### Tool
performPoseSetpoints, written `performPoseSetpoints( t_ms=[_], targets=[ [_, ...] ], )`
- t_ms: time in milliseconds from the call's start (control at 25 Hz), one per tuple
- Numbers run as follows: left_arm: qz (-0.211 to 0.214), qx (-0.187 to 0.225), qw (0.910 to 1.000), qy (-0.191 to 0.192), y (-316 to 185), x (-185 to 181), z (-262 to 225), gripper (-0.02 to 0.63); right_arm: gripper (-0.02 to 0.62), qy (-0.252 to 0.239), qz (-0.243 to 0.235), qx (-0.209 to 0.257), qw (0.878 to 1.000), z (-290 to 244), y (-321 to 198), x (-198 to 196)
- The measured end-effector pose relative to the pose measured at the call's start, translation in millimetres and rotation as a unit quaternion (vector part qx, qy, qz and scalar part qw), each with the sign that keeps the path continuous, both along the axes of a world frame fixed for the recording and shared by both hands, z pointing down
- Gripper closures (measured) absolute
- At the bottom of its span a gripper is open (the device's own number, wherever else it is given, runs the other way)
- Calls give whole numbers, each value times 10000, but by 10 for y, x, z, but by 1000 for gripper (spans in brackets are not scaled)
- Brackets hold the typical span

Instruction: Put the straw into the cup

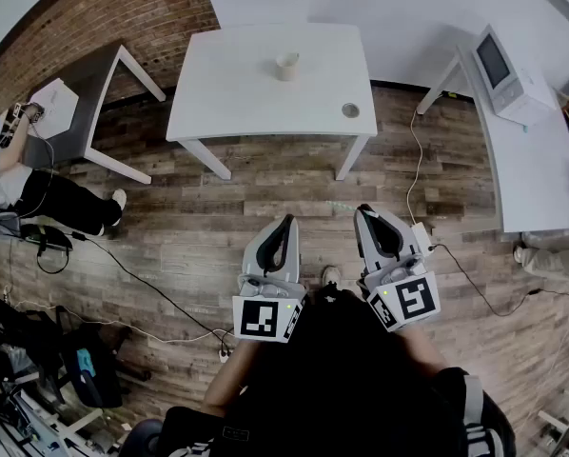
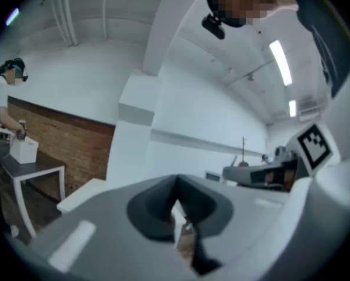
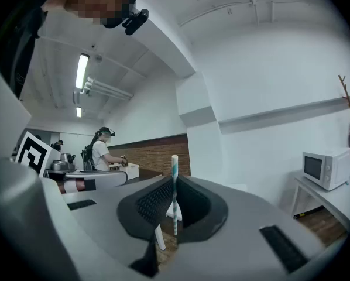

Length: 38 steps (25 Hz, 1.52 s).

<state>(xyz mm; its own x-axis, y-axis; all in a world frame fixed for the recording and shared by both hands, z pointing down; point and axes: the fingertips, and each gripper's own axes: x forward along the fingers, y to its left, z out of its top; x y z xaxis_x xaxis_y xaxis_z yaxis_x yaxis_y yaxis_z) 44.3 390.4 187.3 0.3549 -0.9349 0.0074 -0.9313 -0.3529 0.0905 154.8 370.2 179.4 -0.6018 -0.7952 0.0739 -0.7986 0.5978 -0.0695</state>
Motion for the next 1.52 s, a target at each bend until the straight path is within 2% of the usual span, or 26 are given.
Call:
performPoseSetpoints(
  t_ms=[280,760,1240,1520],
  targets=[
    [26,-9,10000,-9,25,81,-9,601,574,20,-14,-19,10000,-1,22,51],
    [-106,-33,9999,-56,-31,207,4,601,572,-249,-176,-30,9995,-27,-31,202],
    [-335,-76,9993,-130,-82,578,19,601,572,-339,-456,16,9984,-22,-153,550],
    [-491,-162,9985,-189,-124,538,77,601,572,-367,-633,3,9973,6,-285,463]
  ],
)
